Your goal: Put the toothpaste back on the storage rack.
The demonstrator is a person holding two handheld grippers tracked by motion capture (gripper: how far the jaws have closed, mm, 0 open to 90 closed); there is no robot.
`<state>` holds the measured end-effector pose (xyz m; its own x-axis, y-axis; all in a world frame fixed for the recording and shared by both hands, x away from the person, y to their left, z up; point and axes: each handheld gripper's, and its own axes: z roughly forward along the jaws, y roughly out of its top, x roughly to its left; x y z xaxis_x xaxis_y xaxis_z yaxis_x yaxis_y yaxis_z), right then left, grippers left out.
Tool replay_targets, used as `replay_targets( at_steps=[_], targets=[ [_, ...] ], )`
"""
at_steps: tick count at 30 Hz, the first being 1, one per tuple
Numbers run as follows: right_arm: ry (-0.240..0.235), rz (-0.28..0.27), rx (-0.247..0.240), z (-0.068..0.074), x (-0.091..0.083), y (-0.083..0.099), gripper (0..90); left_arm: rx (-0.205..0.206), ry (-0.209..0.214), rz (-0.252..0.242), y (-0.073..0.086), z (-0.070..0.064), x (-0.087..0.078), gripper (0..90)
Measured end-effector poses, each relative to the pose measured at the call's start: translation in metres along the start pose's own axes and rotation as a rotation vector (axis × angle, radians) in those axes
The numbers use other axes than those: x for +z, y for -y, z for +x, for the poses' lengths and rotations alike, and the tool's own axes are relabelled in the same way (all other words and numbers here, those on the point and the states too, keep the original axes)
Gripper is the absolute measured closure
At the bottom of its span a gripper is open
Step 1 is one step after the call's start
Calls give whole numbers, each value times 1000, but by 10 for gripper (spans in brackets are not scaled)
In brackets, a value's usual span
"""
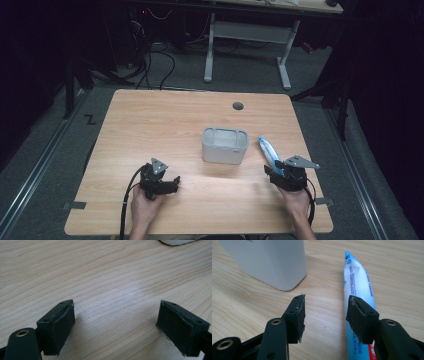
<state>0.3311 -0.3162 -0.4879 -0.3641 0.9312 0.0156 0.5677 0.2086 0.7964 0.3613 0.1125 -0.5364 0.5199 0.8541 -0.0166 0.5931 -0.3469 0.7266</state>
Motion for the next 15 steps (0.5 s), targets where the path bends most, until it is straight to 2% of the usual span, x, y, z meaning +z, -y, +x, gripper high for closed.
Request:
replay_targets(
  at_steps=[7, 15],
  targets=[
    [9, -5, 13, -10, 0, -8, 498, 0, 0, 0, 0, 0, 0, 151],
    [-10, -9, 41, -21, 1, -18, 524, -1, -1, -1, 0, 0, 0, 152]
  ],
)
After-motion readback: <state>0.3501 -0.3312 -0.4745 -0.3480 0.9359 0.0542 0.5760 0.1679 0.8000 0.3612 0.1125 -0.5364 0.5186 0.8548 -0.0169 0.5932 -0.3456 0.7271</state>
